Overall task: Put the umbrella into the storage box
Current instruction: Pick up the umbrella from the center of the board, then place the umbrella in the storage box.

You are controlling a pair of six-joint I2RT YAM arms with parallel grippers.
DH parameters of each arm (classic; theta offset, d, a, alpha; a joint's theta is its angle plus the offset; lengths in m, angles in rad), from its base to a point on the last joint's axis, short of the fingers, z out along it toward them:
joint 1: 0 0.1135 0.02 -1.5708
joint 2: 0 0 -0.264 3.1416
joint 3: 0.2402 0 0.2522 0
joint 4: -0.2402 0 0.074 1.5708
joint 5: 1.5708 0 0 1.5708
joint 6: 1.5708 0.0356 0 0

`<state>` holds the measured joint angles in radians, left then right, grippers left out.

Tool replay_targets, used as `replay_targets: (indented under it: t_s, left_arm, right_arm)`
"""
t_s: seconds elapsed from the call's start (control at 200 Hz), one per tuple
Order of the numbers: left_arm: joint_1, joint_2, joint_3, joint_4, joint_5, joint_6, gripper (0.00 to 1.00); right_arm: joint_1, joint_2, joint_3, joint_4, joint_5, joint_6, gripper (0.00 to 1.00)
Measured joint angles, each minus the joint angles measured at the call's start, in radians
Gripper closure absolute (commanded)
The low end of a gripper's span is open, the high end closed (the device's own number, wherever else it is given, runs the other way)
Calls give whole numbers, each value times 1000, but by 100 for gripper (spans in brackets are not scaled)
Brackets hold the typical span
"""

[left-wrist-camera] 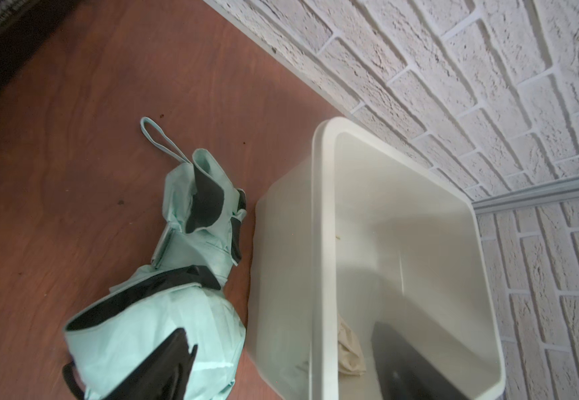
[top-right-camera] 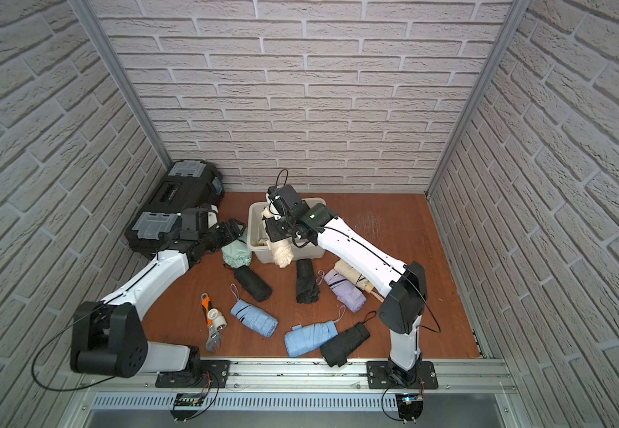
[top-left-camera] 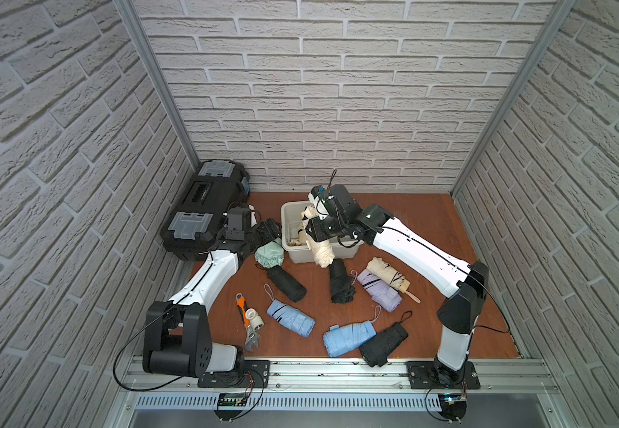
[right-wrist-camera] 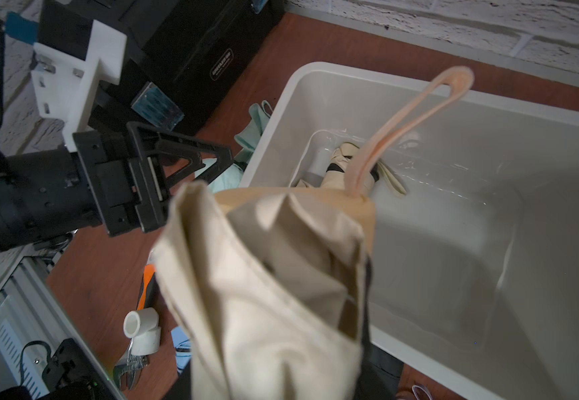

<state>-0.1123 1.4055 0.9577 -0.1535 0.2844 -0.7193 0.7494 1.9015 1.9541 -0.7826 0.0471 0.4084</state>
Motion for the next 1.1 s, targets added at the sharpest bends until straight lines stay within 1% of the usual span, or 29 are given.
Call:
replay_targets:
  t_s: [0.18,0.395,0.535,0.685,0.81,1.1]
  left_arm:
    - [0,56,25,1,50,37,24]
    - [-13,114,71,-5,84,71,32]
    - [-27,140,101,-3,100,88,37]
    - [-48,175,130,-4,104,99,45]
    - [-61,190,144,-10,103,108,49]
    - [-78,195,164,-24,95,122,51]
  right_arm:
    - [-41,105,99,-40,40,68,93]
    - [-105,251,249,-62,38,134,94]
    - [-125,304,330,-86,44,141,94]
    - [-127,348,344,-94,74,122,94]
    - [-129,396,346,-101,83,107,94]
    - [-134,485,333,-108,83,101,94]
